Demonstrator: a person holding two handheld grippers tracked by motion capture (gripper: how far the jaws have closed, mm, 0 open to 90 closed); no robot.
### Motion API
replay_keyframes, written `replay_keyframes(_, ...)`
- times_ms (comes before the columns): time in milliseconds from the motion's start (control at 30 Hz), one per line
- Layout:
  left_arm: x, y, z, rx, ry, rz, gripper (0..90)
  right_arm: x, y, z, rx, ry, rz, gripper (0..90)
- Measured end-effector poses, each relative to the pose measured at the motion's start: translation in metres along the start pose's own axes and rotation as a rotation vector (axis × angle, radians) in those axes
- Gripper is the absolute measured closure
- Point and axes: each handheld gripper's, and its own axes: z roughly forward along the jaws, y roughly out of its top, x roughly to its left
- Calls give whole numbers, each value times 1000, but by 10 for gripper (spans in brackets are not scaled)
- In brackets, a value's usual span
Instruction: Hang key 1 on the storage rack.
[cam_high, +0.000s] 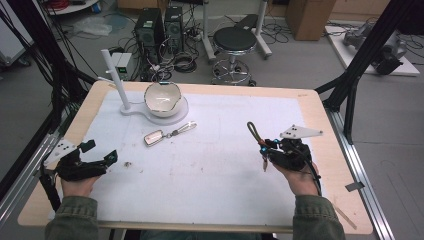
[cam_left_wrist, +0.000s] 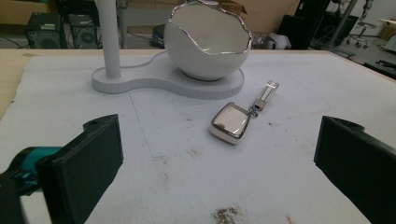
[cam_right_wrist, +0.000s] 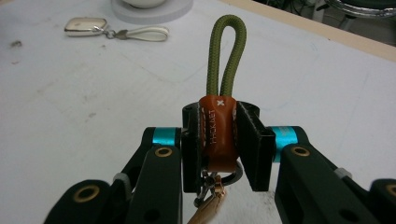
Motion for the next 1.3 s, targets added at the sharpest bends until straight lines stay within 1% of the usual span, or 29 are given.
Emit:
replay_keyframes(100, 0, 0, 0, -1, -1, -1, 17, 3, 9, 4, -1, 28, -4, 719)
replay_keyframes(133, 0, 0, 0, 0, -2, -1, 17, 6, 16, 7, 2, 44, -11, 719)
replay_keyframes(167, 0, 0, 0, -2, -5, -4, 17, 6, 16, 7, 2, 44, -11, 719)
replay_keyframes(200, 1, 0, 0, -1, -6, -4, 17, 8, 20, 9, 1, 57, -14, 719)
replay_keyframes(300, 1, 0, -1, -4, -5, -6, 17, 13, 31, 15, 8, 72, -32, 719)
replay_keyframes(433, 1, 0, 0, -4, -7, -7, 17, 19, 49, 22, -10, 121, -35, 721)
replay_keyframes(567, 1, 0, -1, -4, -8, -6, 17, 28, 68, 33, -5, 159, -68, 724)
replay_keyframes(667, 1, 0, -1, -5, -6, -7, 17, 36, 82, 41, -1, 175, -91, 726)
replay_keyframes(800, 2, 0, -1, -9, -8, -11, 17, 42, 97, 50, -18, 208, -93, 726)
replay_keyframes(900, 3, 0, -1, -9, -10, -13, 17, 47, 106, 56, -16, 215, -105, 726)
replay_keyframes(1200, 4, -1, -1, -11, -13, -19, 17, 56, 125, 70, -21, 240, -124, 726)
replay_keyframes(1300, 4, 0, -1, -13, -16, -20, 17, 61, 132, 75, -32, 244, -137, 725)
